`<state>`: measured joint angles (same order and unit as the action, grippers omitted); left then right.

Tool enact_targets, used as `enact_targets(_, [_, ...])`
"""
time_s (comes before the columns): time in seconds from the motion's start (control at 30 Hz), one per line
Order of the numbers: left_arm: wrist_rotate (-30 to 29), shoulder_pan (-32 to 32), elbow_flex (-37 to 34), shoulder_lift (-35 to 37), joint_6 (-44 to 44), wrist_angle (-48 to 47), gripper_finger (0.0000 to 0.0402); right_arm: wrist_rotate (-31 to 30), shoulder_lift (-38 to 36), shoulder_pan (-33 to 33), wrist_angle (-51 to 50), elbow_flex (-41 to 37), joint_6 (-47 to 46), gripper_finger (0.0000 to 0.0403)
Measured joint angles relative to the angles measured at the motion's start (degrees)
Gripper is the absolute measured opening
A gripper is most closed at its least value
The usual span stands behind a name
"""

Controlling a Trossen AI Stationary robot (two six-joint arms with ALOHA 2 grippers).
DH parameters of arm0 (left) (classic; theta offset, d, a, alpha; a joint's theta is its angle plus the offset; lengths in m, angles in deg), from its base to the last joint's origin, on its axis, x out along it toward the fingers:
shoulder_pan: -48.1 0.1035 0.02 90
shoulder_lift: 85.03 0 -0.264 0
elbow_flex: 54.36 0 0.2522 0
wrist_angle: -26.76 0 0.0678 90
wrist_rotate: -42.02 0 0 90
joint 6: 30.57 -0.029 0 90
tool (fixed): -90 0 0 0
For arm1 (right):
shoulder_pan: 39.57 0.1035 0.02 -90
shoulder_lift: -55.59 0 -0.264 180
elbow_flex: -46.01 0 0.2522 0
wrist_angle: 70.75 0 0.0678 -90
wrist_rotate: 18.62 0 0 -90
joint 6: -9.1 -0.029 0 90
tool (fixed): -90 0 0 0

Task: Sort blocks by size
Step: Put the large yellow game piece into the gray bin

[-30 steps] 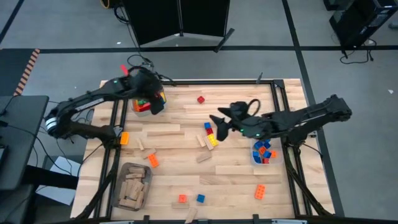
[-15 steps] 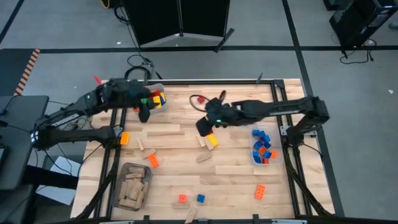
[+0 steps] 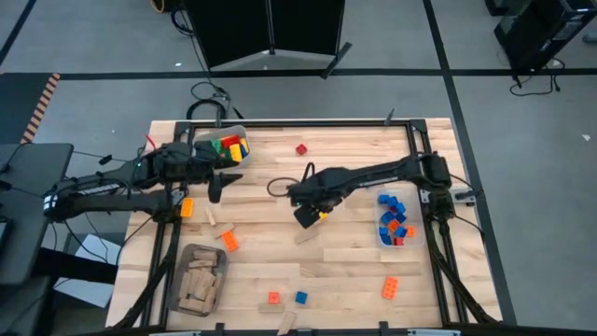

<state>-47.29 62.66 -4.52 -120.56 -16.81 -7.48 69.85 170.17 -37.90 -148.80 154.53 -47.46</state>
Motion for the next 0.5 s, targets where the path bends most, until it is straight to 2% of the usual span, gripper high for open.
enact_targets(0.5, [0.1, -0.5, 0.0, 0.0, 0.0, 1.6, 0.0230, -4.0, 8.9, -1.5, -0.8, -0.1, 0.0, 0.0216])
